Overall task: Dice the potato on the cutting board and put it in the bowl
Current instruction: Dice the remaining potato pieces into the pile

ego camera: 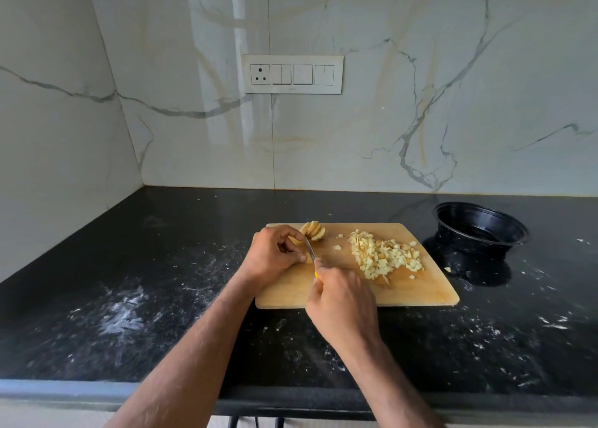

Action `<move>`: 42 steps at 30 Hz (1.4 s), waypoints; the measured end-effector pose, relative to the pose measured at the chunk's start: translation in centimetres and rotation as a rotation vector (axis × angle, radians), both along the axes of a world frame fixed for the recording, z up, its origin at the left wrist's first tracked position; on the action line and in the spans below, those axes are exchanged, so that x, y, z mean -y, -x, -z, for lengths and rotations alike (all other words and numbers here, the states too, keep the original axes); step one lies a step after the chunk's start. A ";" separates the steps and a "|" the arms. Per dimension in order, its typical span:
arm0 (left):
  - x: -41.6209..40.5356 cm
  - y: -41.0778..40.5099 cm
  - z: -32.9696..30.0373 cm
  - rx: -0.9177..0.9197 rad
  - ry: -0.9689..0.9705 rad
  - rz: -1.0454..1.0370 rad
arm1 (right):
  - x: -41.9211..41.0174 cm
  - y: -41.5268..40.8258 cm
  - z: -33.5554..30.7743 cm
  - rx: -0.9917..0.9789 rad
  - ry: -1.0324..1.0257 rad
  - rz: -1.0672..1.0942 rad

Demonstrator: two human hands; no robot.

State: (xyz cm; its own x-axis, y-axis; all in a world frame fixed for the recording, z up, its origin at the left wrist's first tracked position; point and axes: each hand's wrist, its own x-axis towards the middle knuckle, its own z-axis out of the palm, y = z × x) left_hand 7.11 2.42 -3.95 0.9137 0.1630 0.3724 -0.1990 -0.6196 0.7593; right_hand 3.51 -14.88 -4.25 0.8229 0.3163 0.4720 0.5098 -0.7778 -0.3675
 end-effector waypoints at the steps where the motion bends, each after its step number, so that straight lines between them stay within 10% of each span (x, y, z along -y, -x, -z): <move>1: 0.0 0.0 0.0 -0.001 0.008 -0.011 | 0.0 0.0 0.2 -0.005 0.016 0.008; 18: 0.6 -0.5 -0.4 -0.115 -0.251 -0.001 | 1.1 1.0 1.1 -0.068 0.067 -0.037; 42: -0.1 -0.3 0.2 -0.015 0.036 -0.038 | -0.2 -0.5 0.3 0.000 0.002 0.025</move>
